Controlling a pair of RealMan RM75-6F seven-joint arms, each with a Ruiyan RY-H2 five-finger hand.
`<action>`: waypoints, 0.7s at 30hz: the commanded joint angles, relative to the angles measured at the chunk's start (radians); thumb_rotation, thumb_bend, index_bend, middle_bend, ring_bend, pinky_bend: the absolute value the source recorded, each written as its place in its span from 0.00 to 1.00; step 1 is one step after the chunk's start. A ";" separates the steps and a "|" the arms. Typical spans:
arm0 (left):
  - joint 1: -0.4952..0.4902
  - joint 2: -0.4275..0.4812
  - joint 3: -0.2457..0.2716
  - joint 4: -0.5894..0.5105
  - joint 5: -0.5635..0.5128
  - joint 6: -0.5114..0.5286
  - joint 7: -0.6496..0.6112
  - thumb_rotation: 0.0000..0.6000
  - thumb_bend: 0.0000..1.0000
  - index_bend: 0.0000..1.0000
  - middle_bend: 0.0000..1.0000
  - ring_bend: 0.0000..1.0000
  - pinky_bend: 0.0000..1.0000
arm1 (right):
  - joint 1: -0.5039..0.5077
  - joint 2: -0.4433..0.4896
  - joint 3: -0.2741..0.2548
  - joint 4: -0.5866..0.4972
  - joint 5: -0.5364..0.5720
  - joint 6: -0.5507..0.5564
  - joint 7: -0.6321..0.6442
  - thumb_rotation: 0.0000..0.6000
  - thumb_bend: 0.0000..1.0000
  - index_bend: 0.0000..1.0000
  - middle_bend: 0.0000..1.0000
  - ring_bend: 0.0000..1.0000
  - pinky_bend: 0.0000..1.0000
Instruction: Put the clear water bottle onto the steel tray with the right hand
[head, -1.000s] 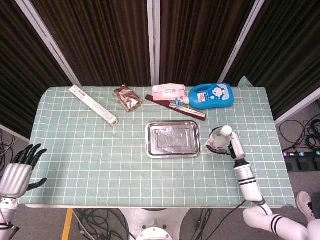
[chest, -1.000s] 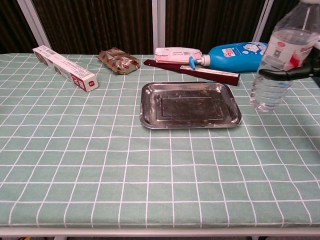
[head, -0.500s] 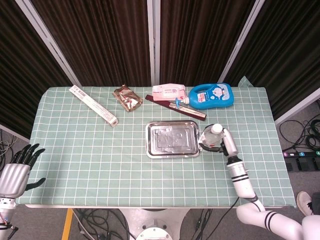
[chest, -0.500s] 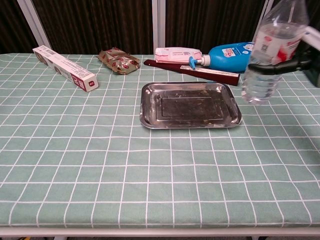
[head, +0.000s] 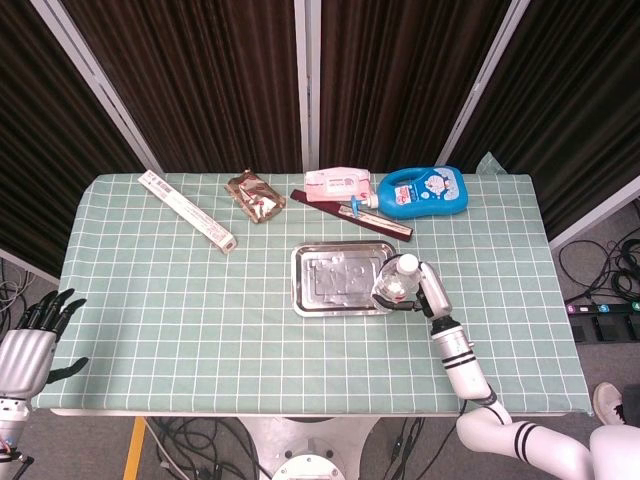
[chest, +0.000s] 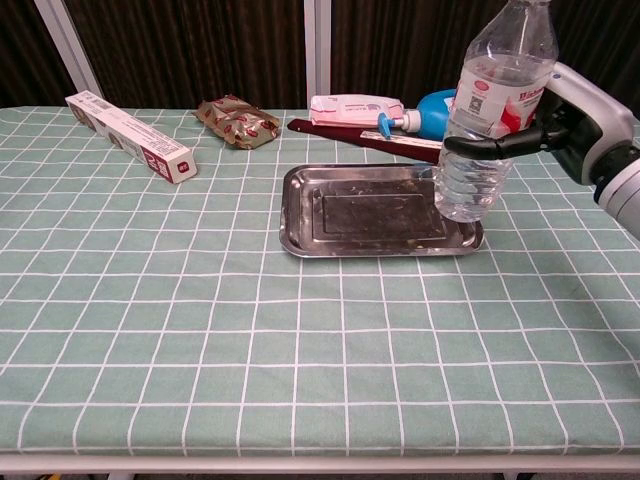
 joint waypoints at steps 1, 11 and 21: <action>-0.008 -0.008 0.002 0.007 0.006 -0.011 -0.003 1.00 0.11 0.21 0.19 0.10 0.19 | -0.041 0.093 0.030 -0.005 0.023 0.040 0.016 1.00 0.13 0.62 0.51 0.32 0.44; -0.011 -0.025 0.006 0.018 0.013 -0.014 0.001 1.00 0.11 0.21 0.19 0.10 0.19 | -0.054 0.127 0.015 0.013 0.026 0.014 0.062 1.00 0.13 0.62 0.51 0.32 0.44; 0.008 0.008 -0.001 0.015 -0.006 0.009 -0.016 1.00 0.11 0.21 0.19 0.10 0.19 | 0.078 -0.061 0.045 0.143 0.039 -0.089 0.044 1.00 0.13 0.63 0.51 0.32 0.44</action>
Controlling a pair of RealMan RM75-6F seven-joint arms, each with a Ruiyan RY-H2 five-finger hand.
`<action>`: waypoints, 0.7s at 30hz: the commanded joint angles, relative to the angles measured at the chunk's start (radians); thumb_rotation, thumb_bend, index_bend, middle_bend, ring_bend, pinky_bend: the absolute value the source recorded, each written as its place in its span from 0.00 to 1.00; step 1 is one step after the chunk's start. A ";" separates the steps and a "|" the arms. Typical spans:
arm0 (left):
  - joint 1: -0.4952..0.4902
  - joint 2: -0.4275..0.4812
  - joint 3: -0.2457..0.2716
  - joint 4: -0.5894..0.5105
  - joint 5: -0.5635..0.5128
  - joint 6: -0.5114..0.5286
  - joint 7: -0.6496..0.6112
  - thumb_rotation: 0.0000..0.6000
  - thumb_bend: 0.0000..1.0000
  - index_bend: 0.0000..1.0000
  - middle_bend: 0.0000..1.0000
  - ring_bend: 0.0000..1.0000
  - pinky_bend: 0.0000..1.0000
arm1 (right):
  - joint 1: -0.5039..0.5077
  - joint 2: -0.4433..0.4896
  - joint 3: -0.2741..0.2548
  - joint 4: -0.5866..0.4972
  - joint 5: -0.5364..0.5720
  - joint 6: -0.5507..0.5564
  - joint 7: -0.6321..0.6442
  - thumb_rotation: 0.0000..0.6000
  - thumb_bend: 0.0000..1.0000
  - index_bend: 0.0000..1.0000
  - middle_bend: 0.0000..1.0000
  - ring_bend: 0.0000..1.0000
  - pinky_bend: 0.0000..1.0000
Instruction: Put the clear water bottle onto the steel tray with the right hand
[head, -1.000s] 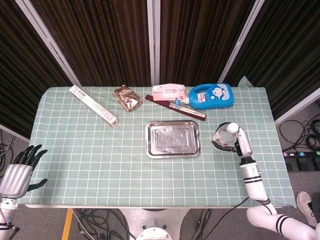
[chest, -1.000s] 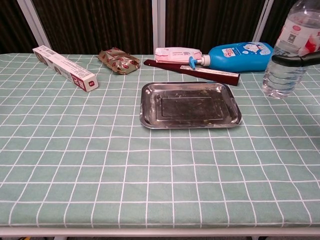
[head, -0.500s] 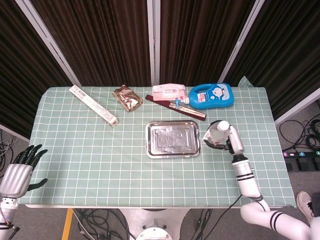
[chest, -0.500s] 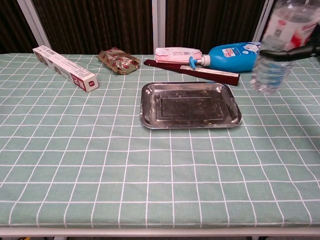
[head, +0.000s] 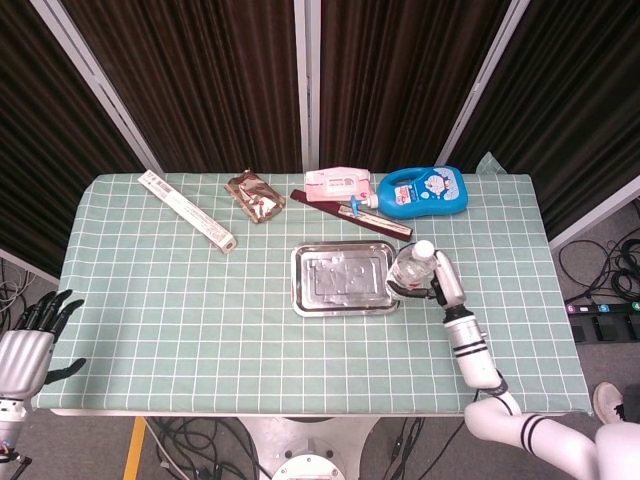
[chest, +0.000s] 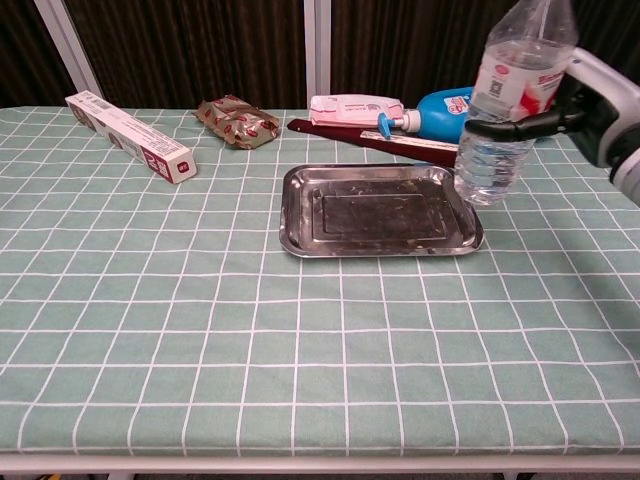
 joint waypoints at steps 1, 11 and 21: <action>0.000 0.005 -0.002 0.001 -0.002 0.000 -0.005 1.00 0.11 0.21 0.19 0.10 0.19 | 0.053 -0.067 0.017 0.078 0.014 -0.050 0.006 1.00 0.13 0.62 0.51 0.32 0.44; -0.004 0.005 -0.011 0.019 -0.019 -0.016 -0.029 1.00 0.11 0.21 0.19 0.10 0.19 | 0.205 -0.228 0.051 0.345 0.026 -0.189 0.114 1.00 0.12 0.63 0.51 0.32 0.44; -0.006 -0.005 -0.007 0.050 -0.020 -0.029 -0.052 1.00 0.11 0.21 0.19 0.10 0.19 | 0.254 -0.319 0.024 0.525 0.008 -0.232 0.220 1.00 0.00 0.59 0.50 0.32 0.44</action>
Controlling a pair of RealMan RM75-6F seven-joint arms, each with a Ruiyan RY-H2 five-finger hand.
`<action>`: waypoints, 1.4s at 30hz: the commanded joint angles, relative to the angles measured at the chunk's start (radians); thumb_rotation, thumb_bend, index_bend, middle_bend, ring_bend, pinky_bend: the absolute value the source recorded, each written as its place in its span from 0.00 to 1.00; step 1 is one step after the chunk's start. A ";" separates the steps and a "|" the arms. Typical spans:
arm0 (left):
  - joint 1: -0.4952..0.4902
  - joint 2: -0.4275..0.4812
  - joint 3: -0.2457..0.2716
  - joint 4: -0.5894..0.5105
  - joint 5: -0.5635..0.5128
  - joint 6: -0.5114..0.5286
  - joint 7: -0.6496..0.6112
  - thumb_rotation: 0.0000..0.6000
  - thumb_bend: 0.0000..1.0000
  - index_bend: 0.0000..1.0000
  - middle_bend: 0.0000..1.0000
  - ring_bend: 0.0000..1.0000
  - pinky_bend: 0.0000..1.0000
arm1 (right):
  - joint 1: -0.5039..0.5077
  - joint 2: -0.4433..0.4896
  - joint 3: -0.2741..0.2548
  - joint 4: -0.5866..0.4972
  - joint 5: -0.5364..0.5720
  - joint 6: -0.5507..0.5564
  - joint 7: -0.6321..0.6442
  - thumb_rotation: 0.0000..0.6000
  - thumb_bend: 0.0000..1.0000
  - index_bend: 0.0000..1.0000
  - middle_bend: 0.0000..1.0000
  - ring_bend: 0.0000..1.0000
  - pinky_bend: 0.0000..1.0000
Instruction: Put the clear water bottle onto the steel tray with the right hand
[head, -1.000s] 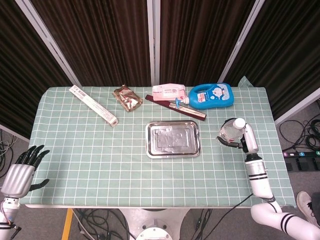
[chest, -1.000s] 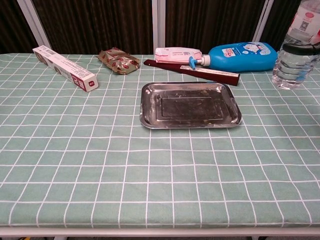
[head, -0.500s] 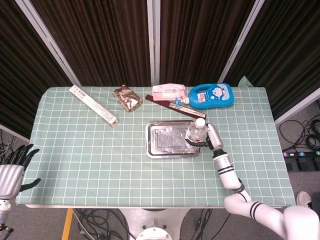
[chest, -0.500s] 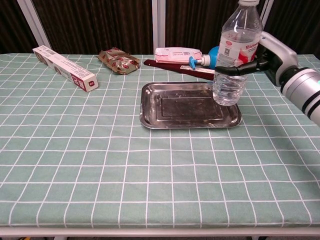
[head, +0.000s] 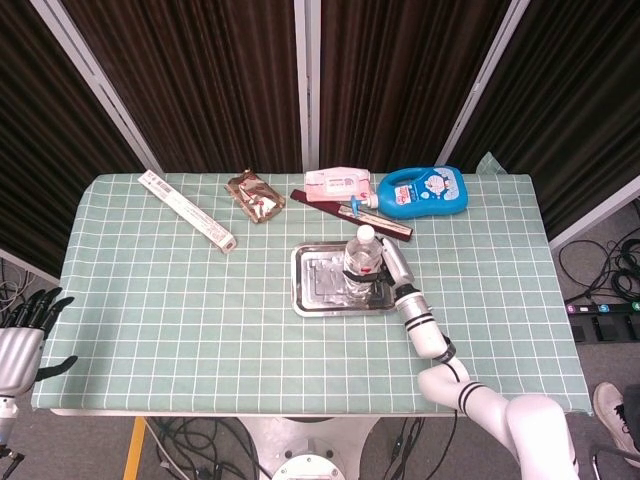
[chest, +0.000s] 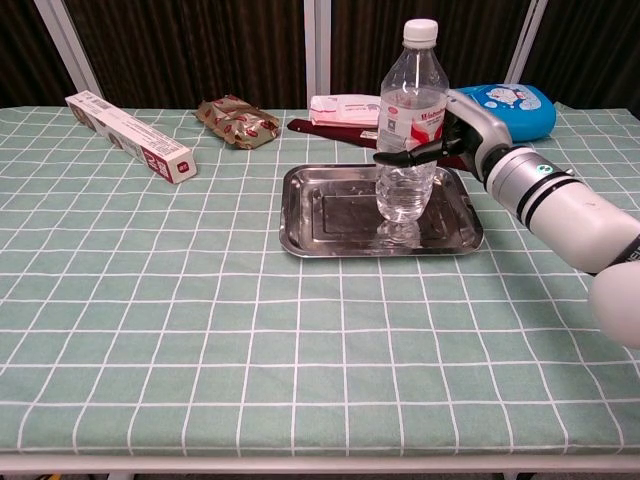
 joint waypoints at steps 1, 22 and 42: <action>-0.001 0.000 0.002 0.001 0.003 -0.001 -0.002 1.00 0.11 0.21 0.19 0.10 0.19 | 0.014 -0.025 -0.017 0.043 -0.013 -0.014 0.043 1.00 0.00 0.57 0.49 0.31 0.43; 0.001 0.012 0.011 -0.038 0.033 0.018 0.033 1.00 0.11 0.21 0.19 0.10 0.19 | -0.004 0.111 -0.122 -0.107 -0.091 -0.011 0.047 1.00 0.00 0.00 0.13 0.00 0.05; 0.010 0.014 0.021 -0.098 0.045 0.026 0.114 1.00 0.11 0.21 0.19 0.10 0.19 | -0.302 0.603 -0.181 -0.691 0.044 0.211 -0.512 1.00 0.00 0.00 0.02 0.00 0.00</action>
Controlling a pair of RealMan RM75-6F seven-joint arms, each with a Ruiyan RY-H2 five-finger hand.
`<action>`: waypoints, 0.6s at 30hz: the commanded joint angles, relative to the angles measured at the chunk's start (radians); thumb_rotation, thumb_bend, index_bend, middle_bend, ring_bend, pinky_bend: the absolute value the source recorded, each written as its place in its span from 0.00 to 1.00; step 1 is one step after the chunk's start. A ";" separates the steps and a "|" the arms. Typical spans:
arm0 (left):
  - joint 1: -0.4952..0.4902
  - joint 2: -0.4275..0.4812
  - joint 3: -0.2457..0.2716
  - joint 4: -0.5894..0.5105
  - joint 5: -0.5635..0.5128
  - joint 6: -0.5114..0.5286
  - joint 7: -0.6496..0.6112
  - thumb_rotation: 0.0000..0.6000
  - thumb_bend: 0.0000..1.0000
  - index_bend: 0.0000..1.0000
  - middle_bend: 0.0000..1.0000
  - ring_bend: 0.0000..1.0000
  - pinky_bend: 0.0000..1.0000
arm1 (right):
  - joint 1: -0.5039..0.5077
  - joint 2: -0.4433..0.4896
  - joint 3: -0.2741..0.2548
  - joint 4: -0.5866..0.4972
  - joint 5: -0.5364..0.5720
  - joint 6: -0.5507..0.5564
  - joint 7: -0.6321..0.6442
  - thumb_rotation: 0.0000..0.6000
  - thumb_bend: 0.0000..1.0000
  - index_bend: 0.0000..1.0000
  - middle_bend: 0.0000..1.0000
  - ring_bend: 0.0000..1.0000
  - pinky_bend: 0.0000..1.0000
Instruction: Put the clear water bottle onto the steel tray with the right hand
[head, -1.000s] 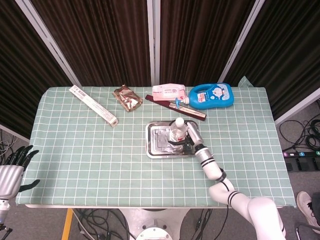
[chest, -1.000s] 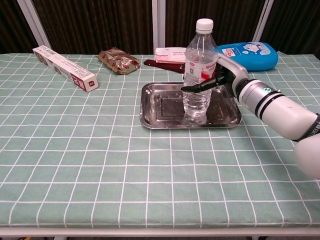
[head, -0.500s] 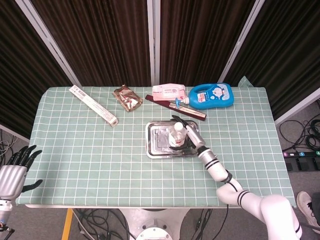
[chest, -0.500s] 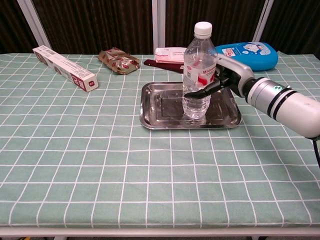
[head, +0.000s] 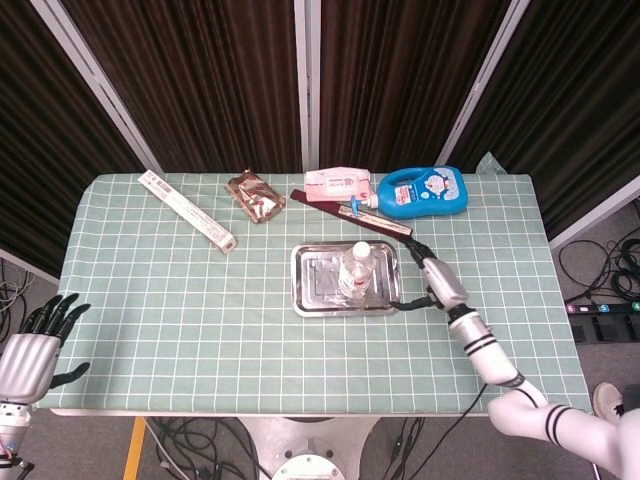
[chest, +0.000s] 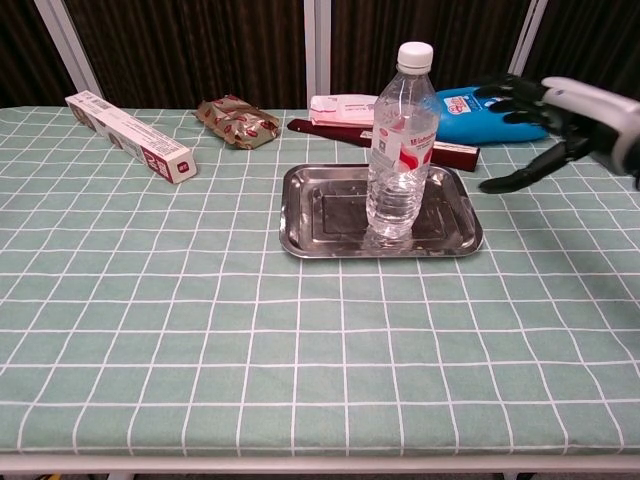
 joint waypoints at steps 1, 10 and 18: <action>0.000 -0.001 0.000 0.002 0.000 -0.001 0.003 1.00 0.11 0.21 0.19 0.10 0.19 | -0.119 0.120 -0.022 -0.105 0.048 0.134 -0.171 1.00 0.00 0.00 0.02 0.00 0.00; -0.006 -0.002 -0.005 0.000 -0.014 -0.019 0.007 1.00 0.11 0.21 0.19 0.10 0.19 | -0.358 0.249 -0.128 -0.205 0.057 0.436 -0.658 1.00 0.03 0.01 0.05 0.00 0.00; -0.011 0.003 0.009 0.002 0.003 -0.032 -0.015 1.00 0.11 0.21 0.19 0.10 0.19 | -0.472 0.234 -0.175 -0.084 0.019 0.527 -0.695 1.00 0.03 0.06 0.11 0.00 0.00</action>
